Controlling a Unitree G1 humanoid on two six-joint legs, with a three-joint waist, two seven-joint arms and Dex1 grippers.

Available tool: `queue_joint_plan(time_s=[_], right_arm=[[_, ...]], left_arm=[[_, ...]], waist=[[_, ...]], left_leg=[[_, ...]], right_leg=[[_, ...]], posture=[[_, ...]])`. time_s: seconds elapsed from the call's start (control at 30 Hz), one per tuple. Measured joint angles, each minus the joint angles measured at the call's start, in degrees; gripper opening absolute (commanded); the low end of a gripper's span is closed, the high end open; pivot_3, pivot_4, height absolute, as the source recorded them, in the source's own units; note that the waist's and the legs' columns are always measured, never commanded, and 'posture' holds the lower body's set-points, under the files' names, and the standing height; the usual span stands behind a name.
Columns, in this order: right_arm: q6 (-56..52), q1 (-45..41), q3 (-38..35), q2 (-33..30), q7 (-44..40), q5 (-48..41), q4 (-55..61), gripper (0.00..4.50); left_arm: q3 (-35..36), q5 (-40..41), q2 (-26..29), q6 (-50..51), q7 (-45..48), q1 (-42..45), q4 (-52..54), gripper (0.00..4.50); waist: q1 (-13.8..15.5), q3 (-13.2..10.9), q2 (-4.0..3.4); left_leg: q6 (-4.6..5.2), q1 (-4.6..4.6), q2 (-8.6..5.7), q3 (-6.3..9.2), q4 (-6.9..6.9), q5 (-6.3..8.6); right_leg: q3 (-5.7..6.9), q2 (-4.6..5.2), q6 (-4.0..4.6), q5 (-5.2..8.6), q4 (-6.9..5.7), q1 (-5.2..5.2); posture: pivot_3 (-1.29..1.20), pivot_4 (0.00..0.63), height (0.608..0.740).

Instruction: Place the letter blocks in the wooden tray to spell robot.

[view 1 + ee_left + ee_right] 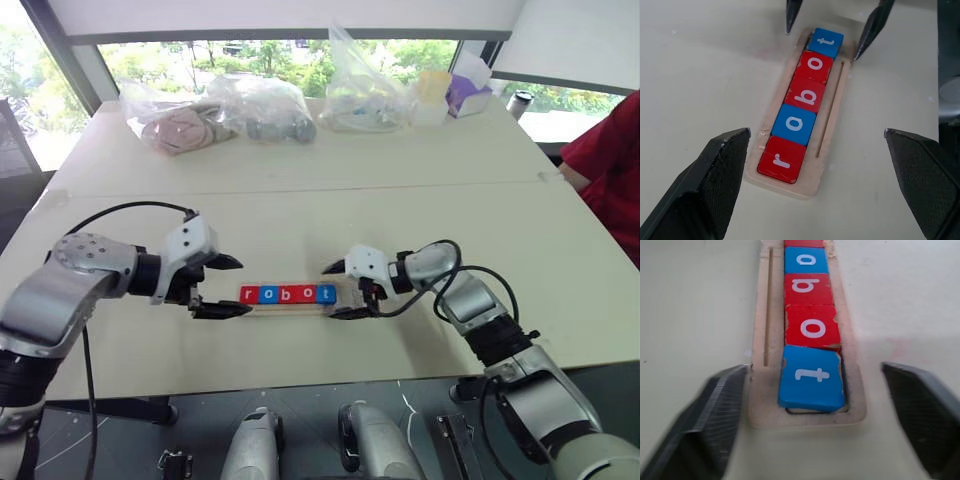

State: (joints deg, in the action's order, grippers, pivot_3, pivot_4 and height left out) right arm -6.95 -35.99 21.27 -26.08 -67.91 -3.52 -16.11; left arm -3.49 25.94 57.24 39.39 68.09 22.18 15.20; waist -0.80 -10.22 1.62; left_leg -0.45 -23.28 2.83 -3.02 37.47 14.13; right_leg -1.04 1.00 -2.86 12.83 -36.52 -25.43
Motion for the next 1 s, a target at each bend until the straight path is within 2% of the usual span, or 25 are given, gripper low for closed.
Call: queue_joint_plan(time_s=[0.17,0.3,0.4,0.53,1.0], right_arm=[[-1.17,-0.81,-3.58,0.38,2.89,-1.02,0.84,4.47],[-3.98,0.41,-7.31,-0.66,5.63,-2.81,7.46,4.47],[-4.05,4.26,-7.08,-3.28,5.49,-2.34,11.11,4.47],[-5.06,7.83,-5.8,-3.7,5.18,-2.32,13.87,4.47],[1.26,6.23,-5.15,-3.63,9.06,2.75,7.28,4.47]], left_arm=[[-0.06,-0.46,-0.08,-0.09,0.02,0.12,-0.55,4.5],[-0.13,-0.47,-0.99,-0.22,-0.13,1.11,-0.81,4.5],[-0.14,-0.52,-0.97,-0.23,0.05,1.11,-1.08,4.5],[-0.18,-0.65,-0.97,-0.23,0.26,1.16,-1.46,4.5],[-0.19,-1.01,-0.97,-0.22,0.48,1.2,-1.58,4.5]], waist=[[0.03,0.0,0.0],[0.19,0.0,0.01],[0.16,0.01,0.01],[-0.24,0.01,0.01],[-0.02,0.01,0.01]], left_leg=[[-0.01,0.0,0.0,0.0,0.01,-0.01],[-0.02,-0.01,0.0,0.01,0.0,-0.01],[-0.02,-0.01,-0.01,-0.01,0.0,-0.01],[-0.02,0.05,0.0,-0.01,0.01,-0.01],[-0.04,0.09,0.0,-0.01,0.16,-0.03]], right_leg=[[0.0,0.01,0.0,0.0,0.0,0.0],[0.0,0.02,-0.01,0.0,-0.01,0.0],[0.0,0.02,-0.01,0.0,0.0,0.01],[-0.04,-0.01,0.0,0.0,-0.08,0.0],[-0.06,-0.02,0.02,0.02,-0.31,-0.01]], posture=[[0.0,0.15,0.74],[0.0,0.15,0.74],[0.0,0.15,0.74],[0.0,0.15,0.74],[0.0,0.15,0.74]])
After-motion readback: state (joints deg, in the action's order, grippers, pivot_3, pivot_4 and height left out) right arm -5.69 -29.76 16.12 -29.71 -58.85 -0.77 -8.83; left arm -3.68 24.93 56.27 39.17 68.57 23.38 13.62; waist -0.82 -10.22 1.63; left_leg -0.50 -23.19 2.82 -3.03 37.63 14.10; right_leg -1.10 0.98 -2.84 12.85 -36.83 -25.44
